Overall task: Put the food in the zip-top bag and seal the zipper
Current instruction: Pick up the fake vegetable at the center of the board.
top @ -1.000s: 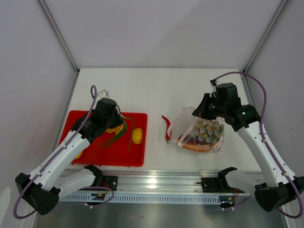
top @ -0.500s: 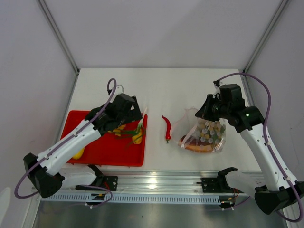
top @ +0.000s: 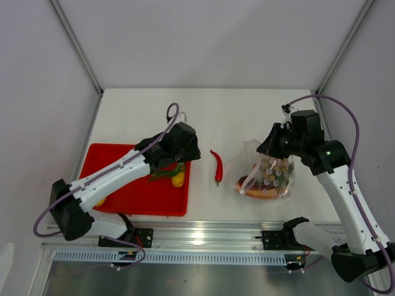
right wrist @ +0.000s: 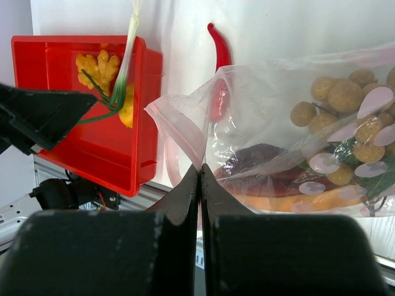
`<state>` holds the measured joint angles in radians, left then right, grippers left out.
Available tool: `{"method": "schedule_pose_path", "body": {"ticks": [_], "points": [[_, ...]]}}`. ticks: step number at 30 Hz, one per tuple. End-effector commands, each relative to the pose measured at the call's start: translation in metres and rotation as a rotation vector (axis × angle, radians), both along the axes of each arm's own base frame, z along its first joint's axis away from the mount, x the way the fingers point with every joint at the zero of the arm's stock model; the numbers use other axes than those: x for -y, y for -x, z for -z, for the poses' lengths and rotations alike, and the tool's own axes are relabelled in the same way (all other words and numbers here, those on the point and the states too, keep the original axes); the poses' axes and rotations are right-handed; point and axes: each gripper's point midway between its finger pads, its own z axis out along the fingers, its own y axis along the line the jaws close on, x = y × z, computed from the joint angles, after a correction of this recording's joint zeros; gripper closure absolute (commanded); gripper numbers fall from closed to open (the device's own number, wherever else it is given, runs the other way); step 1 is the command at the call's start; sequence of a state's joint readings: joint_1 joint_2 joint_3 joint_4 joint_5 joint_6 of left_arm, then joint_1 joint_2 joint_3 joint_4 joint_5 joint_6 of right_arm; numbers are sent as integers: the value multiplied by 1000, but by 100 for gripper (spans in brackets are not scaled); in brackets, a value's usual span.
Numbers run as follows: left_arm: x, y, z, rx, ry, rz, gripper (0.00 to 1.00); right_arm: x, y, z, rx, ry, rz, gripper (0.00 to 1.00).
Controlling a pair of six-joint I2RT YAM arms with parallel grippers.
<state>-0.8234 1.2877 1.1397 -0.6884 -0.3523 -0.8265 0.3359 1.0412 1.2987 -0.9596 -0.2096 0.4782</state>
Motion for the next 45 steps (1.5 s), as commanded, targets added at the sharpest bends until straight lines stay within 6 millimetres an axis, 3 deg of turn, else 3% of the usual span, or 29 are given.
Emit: {"method": "schedule_pose_path", "body": {"ticks": [1, 3, 5, 6, 7, 8, 9, 15, 23, 30, 32, 33, 35, 38, 42, 45], "points": [[64, -14, -20, 10, 106, 129, 41, -1, 0, -27, 67, -34, -6, 100], [85, -12, -10, -48, 140, 178, 41, 1, 2, -33, 76, -34, -3, 100], [101, -19, 16, -111, 122, 181, 37, 2, 5, -37, 83, -34, 1, 100], [108, -20, 22, -131, 128, 193, 29, 3, 6, -39, 89, -34, 0, 100], [112, -20, 47, -188, 94, 184, 27, 4, 7, -42, 97, -38, 4, 100], [120, -23, 48, -194, 101, 195, 26, 4, 9, -41, 93, -35, 2, 100], [123, -24, 67, -229, 74, 186, 24, 5, 10, -41, 92, -34, 4, 100], [142, -31, 91, -249, 49, 193, 22, 8, 18, -38, 89, -33, 7, 100], [145, -24, 138, -333, -36, 182, 20, 10, 21, -39, 96, -32, 10, 100], [135, -21, 171, -374, -105, 159, 34, 11, 22, -37, 91, -31, 13, 100], [133, -21, 174, -375, -115, 153, 40, 10, 22, -37, 89, -34, 12, 100], [132, -21, 174, -373, -121, 156, 52, 10, 22, -37, 90, -36, 12, 100], [133, -23, 175, -366, -126, 160, 64, 10, 23, -35, 87, -35, 14, 100], [132, -27, 172, -347, -143, 167, 95, 11, 23, -33, 83, -35, 16, 100], [136, -35, 144, -282, -131, 204, 100, 13, 24, -33, 80, -29, 26, 100], [140, -46, 95, -191, -100, 221, 99, 15, 27, -32, 81, -24, 33, 100]]}}
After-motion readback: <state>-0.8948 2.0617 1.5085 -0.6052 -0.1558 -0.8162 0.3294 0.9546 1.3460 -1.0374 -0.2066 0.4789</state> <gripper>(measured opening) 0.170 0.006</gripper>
